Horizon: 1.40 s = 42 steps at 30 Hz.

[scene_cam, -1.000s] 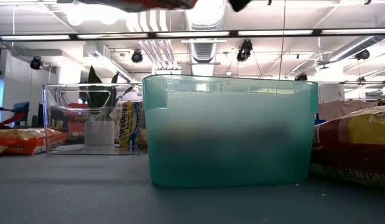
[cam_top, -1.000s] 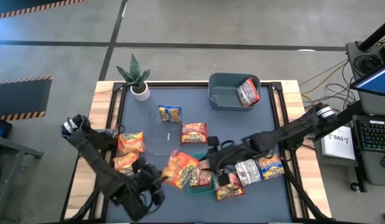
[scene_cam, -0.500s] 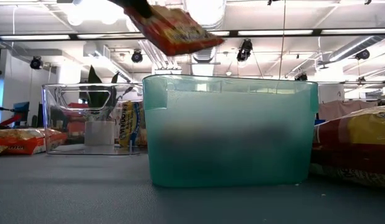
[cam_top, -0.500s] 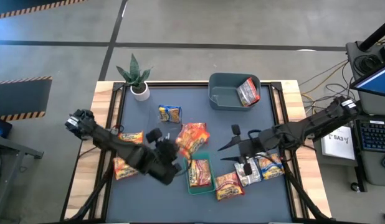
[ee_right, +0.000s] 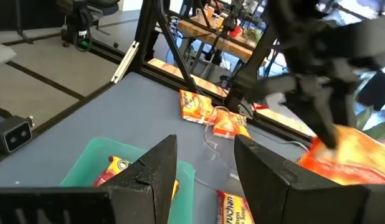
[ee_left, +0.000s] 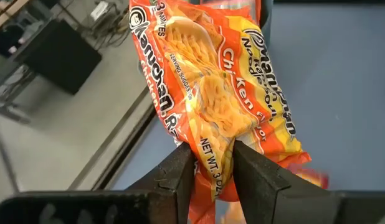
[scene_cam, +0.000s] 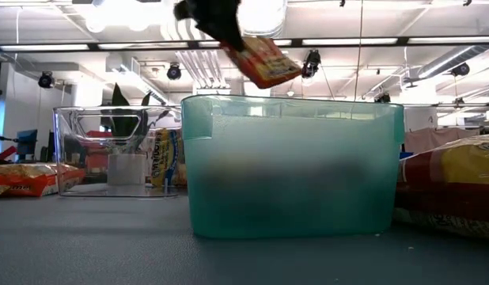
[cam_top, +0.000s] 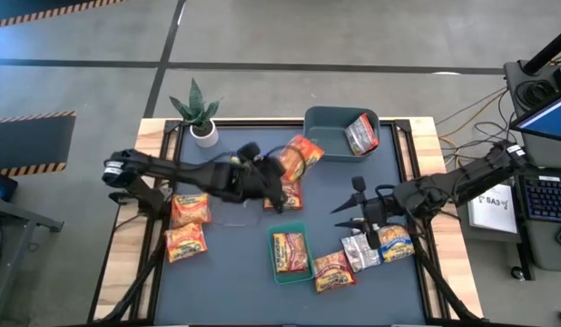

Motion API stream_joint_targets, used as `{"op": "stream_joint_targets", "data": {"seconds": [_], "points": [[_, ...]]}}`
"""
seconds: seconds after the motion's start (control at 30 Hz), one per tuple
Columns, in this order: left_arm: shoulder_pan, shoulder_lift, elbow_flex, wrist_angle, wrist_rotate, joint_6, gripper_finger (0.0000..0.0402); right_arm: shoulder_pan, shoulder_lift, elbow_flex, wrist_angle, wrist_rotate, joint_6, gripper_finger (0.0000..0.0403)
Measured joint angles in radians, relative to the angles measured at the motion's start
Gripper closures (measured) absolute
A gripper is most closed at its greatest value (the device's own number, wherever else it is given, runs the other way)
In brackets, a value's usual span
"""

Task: Sort Maruchan noodles
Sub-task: Put the orange noodle pack into the dark blue bin

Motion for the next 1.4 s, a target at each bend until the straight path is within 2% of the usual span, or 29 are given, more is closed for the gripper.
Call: {"op": "stream_joint_targets", "data": {"seconds": [0.17,0.33,0.63,0.8,0.93,1.07,1.13,1.4], "points": [[0.090,0.003,-0.005,0.184,0.077,0.133,0.0315,0.000,-0.079,-0.047,0.005,0.000,-0.003,0.0252],[0.170,0.035,-0.007,0.305,0.172,0.203,0.0315,0.001,-0.164,-0.090,0.007,-0.002,-0.002,0.0252],[0.304,0.163,-0.007,0.524,0.318,0.223,0.0315,0.001,-0.250,-0.136,0.005,-0.010,0.007,0.0252],[0.383,0.230,-0.007,0.613,0.391,0.149,0.0315,0.001,-0.259,-0.140,0.004,-0.031,0.009,0.0252],[0.419,0.291,0.036,0.609,0.403,0.085,0.0315,0.001,-0.259,-0.140,0.004,-0.036,0.006,0.0252],[0.434,0.367,0.127,0.573,0.404,0.101,0.0315,0.001,-0.259,-0.140,-0.001,-0.036,0.002,0.0252],[0.439,0.413,0.201,0.507,0.398,0.116,0.0315,0.001,-0.259,-0.140,-0.002,-0.036,0.002,0.0252],[0.452,0.602,0.516,0.159,0.259,0.125,0.0315,0.001,-0.259,-0.140,-0.015,-0.035,0.011,0.0252]]}}
